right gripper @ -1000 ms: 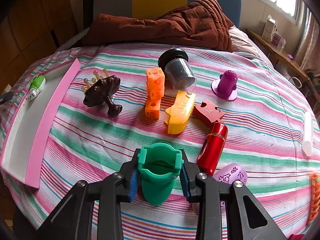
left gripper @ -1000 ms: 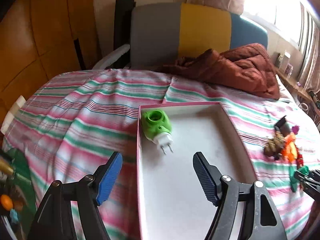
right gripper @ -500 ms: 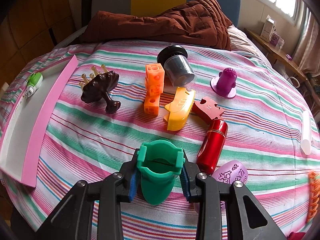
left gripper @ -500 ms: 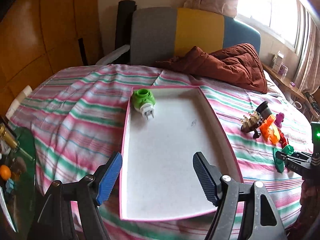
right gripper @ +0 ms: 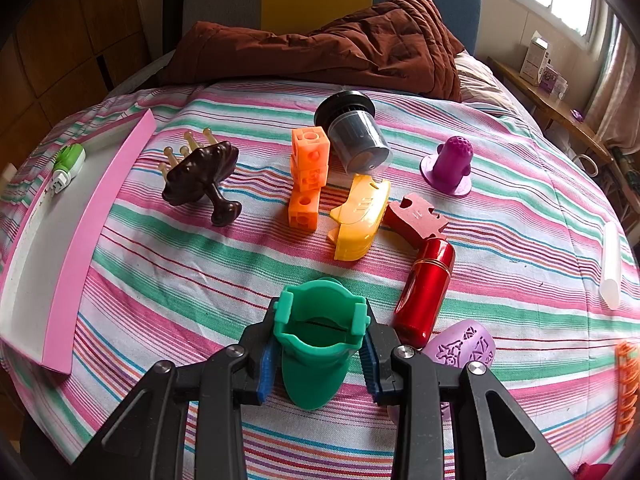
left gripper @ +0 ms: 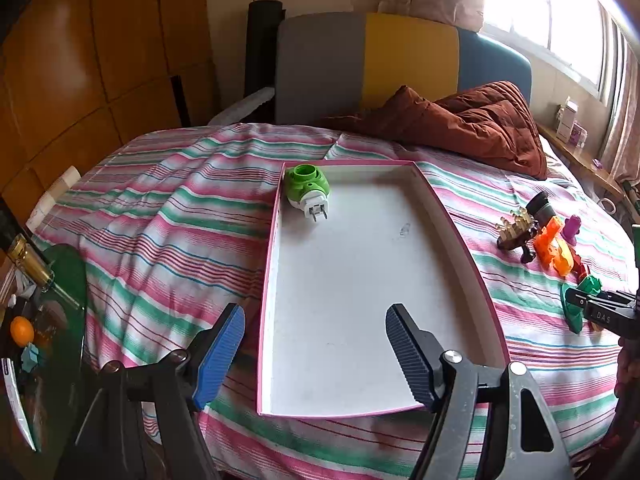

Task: Organize rigid objects
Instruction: 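Lift the green cup with the right tool and move it toward the tray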

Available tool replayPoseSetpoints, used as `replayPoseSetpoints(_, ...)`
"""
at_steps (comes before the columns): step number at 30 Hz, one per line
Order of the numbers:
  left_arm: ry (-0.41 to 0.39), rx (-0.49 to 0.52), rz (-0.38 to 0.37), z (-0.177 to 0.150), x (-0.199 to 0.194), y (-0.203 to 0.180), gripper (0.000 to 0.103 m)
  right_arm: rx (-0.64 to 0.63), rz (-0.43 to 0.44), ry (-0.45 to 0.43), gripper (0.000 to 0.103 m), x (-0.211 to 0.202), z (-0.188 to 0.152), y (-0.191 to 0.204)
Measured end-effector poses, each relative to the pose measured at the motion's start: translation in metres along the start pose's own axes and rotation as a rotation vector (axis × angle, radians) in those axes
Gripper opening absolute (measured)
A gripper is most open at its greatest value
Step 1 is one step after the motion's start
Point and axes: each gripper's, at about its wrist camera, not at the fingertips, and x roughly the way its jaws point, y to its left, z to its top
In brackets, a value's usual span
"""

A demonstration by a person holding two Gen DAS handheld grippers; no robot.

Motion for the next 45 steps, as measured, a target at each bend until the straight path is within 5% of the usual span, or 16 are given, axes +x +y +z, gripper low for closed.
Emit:
replayPoseSetpoints(10, -0.056, 0.028, 0.014, -0.002, -0.013, -0.003, 0.074, -0.003, -0.005, -0.002, 0.035, 0.0, 0.0, 0.001)
replayPoseSetpoints(14, -0.037, 0.017, -0.041, -0.004, -0.013, -0.002, 0.074, -0.001, -0.007, -0.004, 0.035, -0.001, 0.0, 0.002)
replayPoseSetpoints(45, -0.014, -0.029, 0.012, -0.018, -0.01, 0.029, 0.074, -0.022, 0.019, -0.008, 0.035, -0.016, -0.02, 0.043)
